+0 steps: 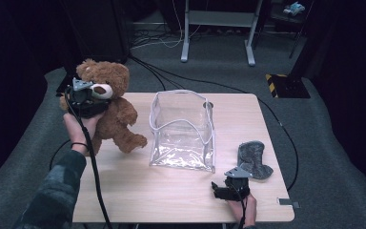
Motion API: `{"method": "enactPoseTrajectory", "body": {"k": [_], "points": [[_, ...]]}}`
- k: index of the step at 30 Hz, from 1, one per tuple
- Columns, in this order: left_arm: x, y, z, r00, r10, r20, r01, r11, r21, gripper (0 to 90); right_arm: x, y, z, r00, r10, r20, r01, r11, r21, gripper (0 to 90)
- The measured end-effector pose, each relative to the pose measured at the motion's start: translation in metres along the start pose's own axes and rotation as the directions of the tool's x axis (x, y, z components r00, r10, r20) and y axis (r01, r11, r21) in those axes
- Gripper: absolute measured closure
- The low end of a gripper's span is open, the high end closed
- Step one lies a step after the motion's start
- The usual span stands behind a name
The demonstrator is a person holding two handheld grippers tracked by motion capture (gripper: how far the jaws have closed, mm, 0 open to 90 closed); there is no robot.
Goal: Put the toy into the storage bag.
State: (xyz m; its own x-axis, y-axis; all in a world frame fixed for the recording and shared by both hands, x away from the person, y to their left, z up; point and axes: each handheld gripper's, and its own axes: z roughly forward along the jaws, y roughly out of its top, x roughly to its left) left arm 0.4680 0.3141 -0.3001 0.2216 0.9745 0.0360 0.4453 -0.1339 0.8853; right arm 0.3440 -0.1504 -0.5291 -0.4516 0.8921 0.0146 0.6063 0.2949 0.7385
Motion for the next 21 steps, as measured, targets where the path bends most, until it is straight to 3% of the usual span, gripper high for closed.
{"method": "enactPoseTrajectory", "body": {"k": [21], "points": [[0.001,0.050,-0.004,0.9988,0.021,-0.044,-0.023,0.9984,-0.051,50.1,-0.001,0.000,0.000,1.0000,-0.009,0.000,0.009,1.0000,-0.003,13.9]]}}
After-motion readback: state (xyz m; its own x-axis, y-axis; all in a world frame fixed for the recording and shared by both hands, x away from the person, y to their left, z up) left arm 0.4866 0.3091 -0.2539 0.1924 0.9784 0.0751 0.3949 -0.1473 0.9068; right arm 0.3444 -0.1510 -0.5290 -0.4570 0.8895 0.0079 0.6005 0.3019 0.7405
